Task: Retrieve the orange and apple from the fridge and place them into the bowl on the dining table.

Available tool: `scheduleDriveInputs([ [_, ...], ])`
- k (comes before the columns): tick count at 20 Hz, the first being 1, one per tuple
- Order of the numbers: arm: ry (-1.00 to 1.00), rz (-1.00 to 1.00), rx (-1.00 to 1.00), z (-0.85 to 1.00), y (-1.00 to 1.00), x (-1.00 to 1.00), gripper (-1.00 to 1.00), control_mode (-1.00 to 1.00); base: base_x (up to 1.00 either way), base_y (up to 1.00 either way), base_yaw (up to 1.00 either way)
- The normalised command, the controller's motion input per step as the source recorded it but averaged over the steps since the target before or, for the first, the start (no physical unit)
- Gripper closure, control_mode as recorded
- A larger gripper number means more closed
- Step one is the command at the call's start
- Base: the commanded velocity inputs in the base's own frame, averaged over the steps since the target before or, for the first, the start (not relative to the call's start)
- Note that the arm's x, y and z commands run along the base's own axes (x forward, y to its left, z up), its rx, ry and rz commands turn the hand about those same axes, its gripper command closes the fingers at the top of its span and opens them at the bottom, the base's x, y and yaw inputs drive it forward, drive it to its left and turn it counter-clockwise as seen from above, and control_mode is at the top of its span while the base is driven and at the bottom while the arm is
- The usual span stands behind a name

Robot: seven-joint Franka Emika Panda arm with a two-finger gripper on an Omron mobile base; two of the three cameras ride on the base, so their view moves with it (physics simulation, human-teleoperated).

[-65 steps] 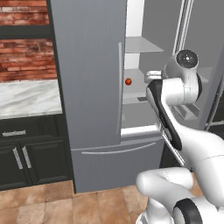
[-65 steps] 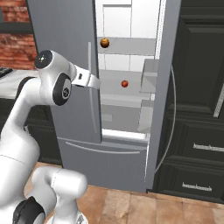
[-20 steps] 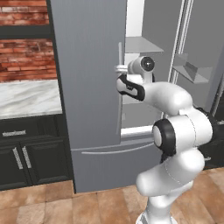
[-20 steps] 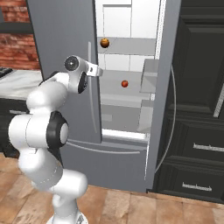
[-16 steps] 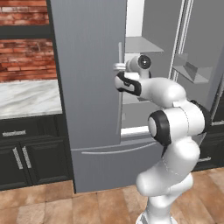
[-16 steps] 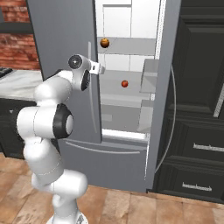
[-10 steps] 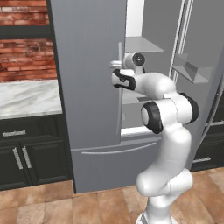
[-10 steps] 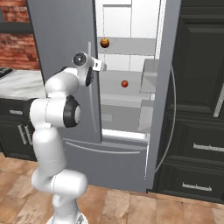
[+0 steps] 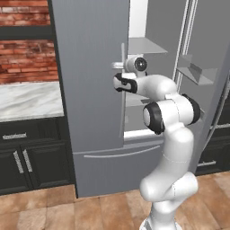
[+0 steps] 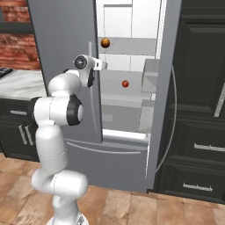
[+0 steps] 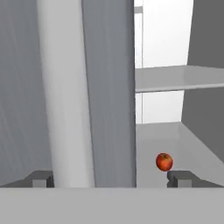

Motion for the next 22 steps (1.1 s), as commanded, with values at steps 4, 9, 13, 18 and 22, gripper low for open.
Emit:
scheduleDriveInputs([
  [4, 0.16, -0.04, 0.0, 0.0, 0.15, 0.47, 1.0, -1.0, 0.0, 0.0, 0.0],
  [9, 0.23, -0.06, 0.0, 0.26, 0.0, -0.44, 1.0, -1.0, 0.0, 0.0, 0.0],
  [13, 0.24, -0.04, 0.0, 0.33, 0.12, -0.81, 1.0, -1.0, 0.0, 0.0, 0.0],
  [18, 0.04, -0.06, 0.0, 0.12, 0.52, -1.0, 1.0, -1.0, 0.0, 0.0, 0.0],
  [22, 0.02, -0.1, 0.01, 0.24, 0.63, -1.0, 1.0, -1.0, 0.0, 0.0, 0.0],
])
